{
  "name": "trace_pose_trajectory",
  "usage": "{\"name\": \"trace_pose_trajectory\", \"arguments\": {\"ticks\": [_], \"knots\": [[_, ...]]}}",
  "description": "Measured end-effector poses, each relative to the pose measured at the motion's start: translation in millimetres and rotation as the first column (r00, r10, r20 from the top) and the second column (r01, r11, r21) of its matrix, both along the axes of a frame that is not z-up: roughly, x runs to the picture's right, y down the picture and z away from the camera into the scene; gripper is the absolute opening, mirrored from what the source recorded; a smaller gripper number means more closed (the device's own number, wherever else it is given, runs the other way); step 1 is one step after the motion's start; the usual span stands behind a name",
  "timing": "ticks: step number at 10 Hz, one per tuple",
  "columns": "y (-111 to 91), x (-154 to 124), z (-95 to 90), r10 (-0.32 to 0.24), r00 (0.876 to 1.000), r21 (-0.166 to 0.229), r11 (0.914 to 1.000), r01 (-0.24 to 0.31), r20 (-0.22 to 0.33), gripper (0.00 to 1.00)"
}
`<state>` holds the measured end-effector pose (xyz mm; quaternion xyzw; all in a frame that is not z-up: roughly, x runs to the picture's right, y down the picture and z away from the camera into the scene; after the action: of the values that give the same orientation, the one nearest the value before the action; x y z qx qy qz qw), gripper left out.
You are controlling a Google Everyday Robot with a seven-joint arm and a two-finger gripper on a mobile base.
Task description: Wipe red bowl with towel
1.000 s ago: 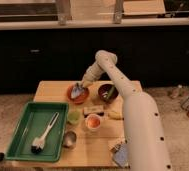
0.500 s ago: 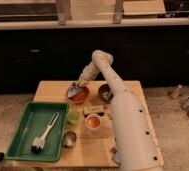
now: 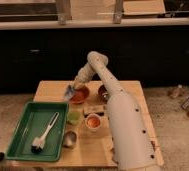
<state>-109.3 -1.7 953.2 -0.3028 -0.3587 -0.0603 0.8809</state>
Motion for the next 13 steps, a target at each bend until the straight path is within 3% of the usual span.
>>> {"name": "trace_pose_trajectory", "arguments": {"ticks": [5,8,13], "knots": [[28.8,27.9,-16.2,-0.004,1.0,-0.049,0.9988,0.002,-0.03,0.04],[31.0,46.7,-23.2,0.01,0.998,-0.055,0.9984,-0.014,-0.069,0.04],[14.8,70.3,-20.5,0.067,0.991,-0.014,0.9975,-0.069,-0.112,0.04]]}}
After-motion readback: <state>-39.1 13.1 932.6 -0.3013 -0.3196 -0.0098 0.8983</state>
